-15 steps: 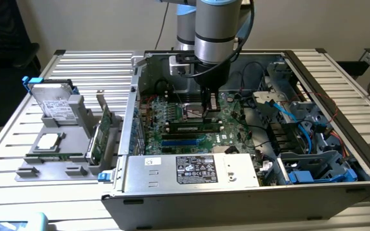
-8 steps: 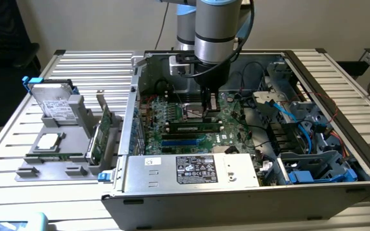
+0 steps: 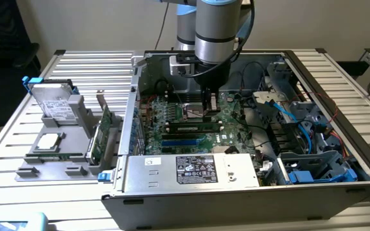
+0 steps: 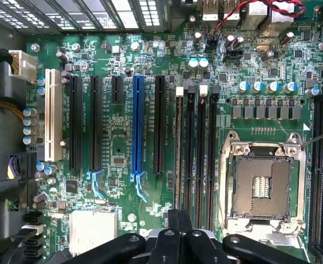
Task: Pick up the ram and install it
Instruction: 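Press down the ram until it locks into place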
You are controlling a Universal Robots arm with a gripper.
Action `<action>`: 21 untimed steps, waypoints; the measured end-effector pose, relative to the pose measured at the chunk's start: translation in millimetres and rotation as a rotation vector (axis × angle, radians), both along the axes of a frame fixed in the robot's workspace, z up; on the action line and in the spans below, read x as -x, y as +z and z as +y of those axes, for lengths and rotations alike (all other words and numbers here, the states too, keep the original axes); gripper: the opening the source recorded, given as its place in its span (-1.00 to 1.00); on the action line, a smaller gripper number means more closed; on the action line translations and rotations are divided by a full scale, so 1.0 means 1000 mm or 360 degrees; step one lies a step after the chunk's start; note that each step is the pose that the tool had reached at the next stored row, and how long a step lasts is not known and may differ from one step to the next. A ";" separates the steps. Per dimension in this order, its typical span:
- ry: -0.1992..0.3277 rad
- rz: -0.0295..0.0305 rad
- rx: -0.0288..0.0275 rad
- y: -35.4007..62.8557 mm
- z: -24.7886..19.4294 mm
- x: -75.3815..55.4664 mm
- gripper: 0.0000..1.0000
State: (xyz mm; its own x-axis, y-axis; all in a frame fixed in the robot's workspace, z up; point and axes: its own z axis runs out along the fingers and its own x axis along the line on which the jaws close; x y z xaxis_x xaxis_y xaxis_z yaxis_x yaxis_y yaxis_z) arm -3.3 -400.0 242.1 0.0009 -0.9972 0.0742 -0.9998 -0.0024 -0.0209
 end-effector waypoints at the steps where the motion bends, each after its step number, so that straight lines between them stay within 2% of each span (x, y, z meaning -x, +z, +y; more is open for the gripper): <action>1: 0.0000 0.00000 -0.00001 -0.0003 0.0000 -0.003 -0.79; 5: -0.0006 0.00001 0.00003 -0.0025 0.0000 -0.007 -0.79; 11: -0.0060 0.00002 0.00009 -0.0061 0.0000 -0.008 -0.79; 21: -0.0062 0.00002 0.00006 -0.0094 0.0002 -0.011 -0.79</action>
